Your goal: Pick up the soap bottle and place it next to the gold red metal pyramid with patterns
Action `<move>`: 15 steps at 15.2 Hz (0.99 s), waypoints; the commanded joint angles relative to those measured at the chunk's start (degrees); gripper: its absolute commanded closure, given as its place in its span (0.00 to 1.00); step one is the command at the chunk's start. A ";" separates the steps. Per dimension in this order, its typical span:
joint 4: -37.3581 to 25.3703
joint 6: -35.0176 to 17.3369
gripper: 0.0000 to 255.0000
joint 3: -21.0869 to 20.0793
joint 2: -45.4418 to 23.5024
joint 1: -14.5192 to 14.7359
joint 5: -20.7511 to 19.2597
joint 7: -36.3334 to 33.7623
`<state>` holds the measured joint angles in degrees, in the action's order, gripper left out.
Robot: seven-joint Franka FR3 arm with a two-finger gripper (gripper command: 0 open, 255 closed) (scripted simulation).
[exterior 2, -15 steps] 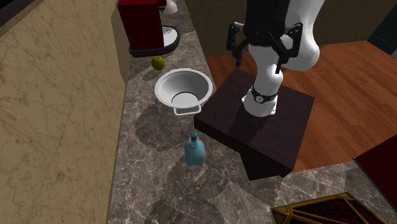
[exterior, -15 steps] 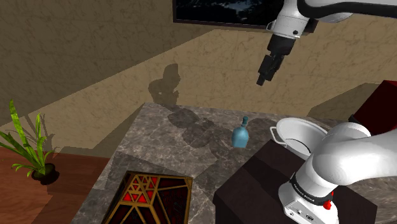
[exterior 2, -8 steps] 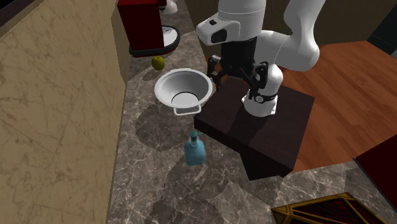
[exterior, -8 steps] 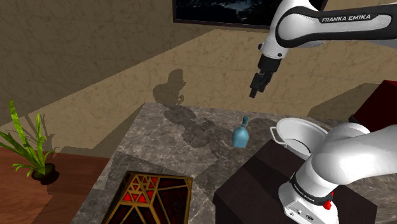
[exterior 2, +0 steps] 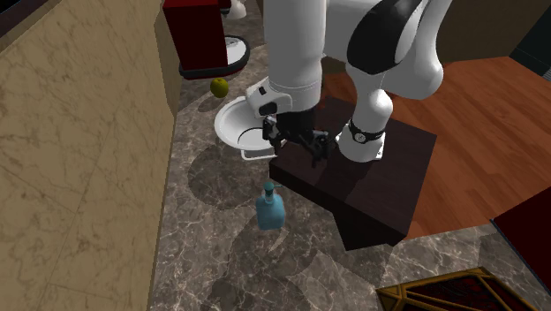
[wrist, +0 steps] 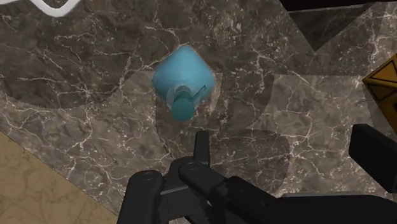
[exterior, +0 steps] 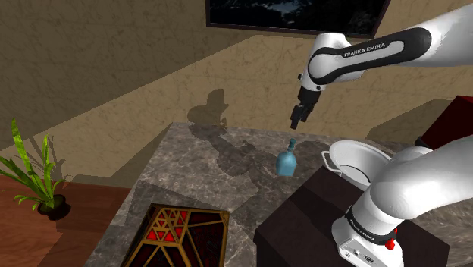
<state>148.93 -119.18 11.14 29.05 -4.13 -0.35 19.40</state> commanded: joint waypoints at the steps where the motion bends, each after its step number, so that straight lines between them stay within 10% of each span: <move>1: 0.39 -4.02 0.00 0.93 -3.74 -0.24 -0.39 1.09; 15: -0.59 -24.36 0.00 4.85 -26.18 -0.32 2.64 8.08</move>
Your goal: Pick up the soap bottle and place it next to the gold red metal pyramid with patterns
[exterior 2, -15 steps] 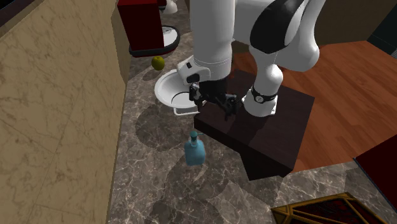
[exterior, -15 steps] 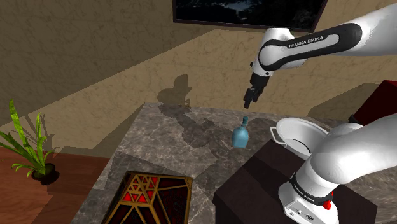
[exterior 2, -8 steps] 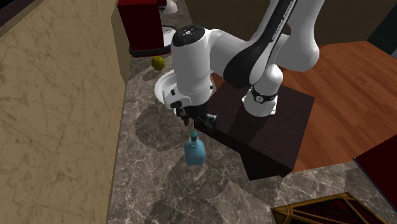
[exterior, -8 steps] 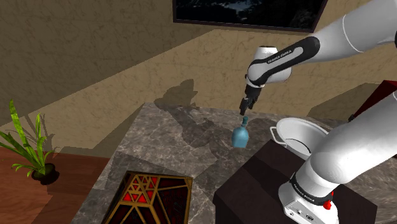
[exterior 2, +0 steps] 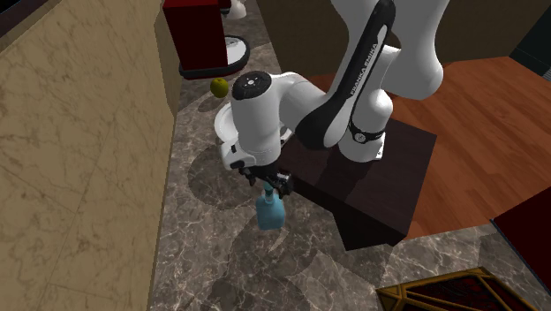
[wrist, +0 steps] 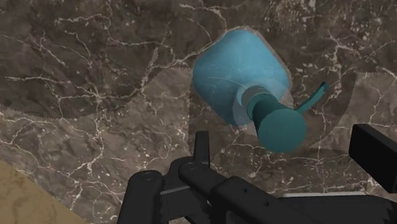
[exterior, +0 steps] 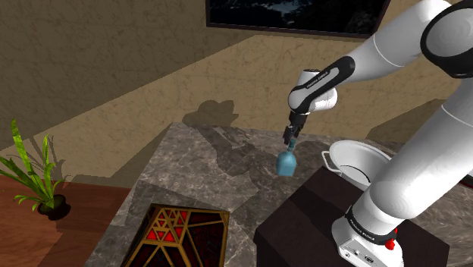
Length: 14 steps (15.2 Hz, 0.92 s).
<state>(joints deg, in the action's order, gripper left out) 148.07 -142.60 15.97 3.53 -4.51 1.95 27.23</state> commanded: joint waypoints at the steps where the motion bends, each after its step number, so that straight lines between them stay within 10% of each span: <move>1: 0.42 -1.82 0.00 0.01 -1.42 0.13 0.74 0.55; 10: 0.65 -3.19 0.00 -0.04 -2.63 0.22 1.44 1.04; 11: 0.65 -3.19 1.00 -0.04 -2.63 0.22 1.44 1.04; 14: 0.64 -3.19 1.00 -0.04 -2.63 0.22 1.44 1.04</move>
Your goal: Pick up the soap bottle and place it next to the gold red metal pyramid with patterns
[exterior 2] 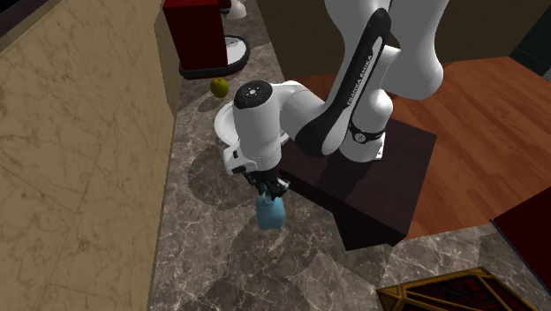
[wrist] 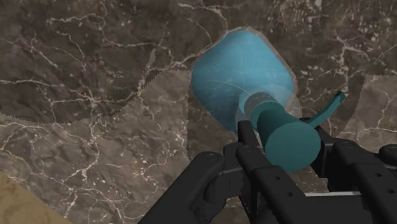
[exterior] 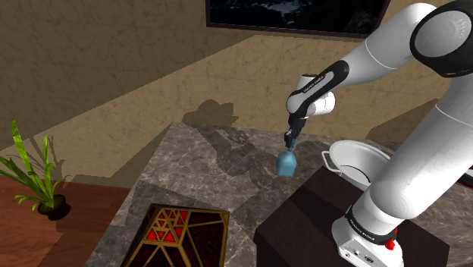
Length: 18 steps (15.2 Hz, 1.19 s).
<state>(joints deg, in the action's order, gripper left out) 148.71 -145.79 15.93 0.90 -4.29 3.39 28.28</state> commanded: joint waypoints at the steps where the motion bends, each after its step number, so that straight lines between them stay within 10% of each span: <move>1: 0.00 0.00 1.00 0.00 0.00 0.00 0.00 0.00; 18: -2.20 10.56 1.00 -0.35 8.71 -0.66 -3.98 -3.21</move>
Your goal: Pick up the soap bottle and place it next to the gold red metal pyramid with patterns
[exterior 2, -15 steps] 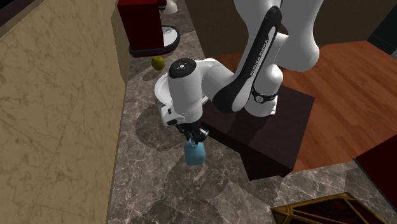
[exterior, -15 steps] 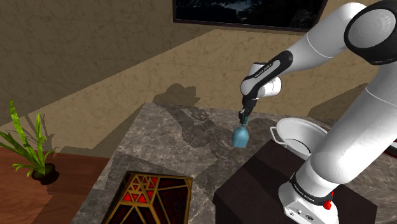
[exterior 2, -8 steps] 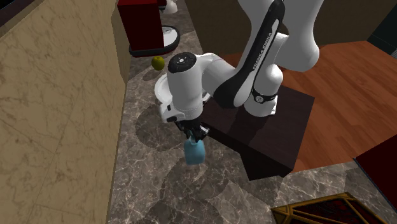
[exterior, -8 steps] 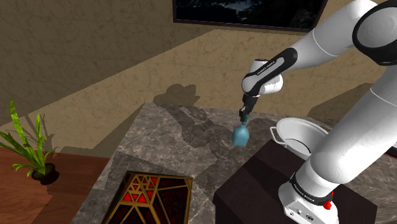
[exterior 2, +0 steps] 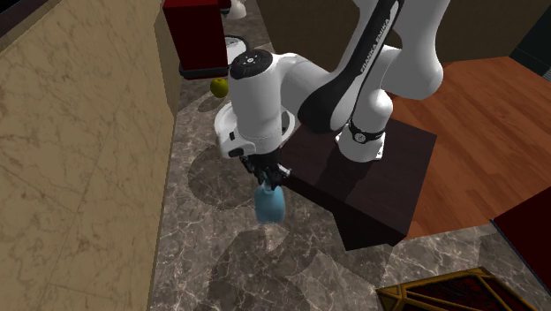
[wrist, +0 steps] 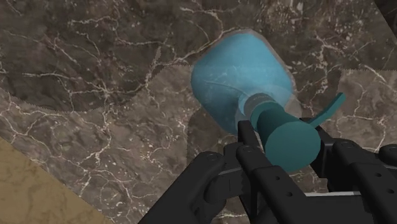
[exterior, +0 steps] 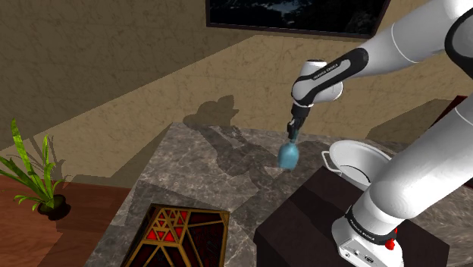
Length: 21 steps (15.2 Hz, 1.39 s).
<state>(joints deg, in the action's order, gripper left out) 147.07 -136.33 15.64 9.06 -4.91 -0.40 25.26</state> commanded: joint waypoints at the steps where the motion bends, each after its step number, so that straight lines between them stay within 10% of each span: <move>1: -0.83 1.98 1.00 -0.12 1.18 -0.09 -0.40 -0.37; 21: -9.06 19.13 1.00 -1.54 10.31 -0.62 -2.34 -2.55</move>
<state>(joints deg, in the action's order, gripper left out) 138.56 -118.27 14.18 18.83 -5.48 -2.65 22.78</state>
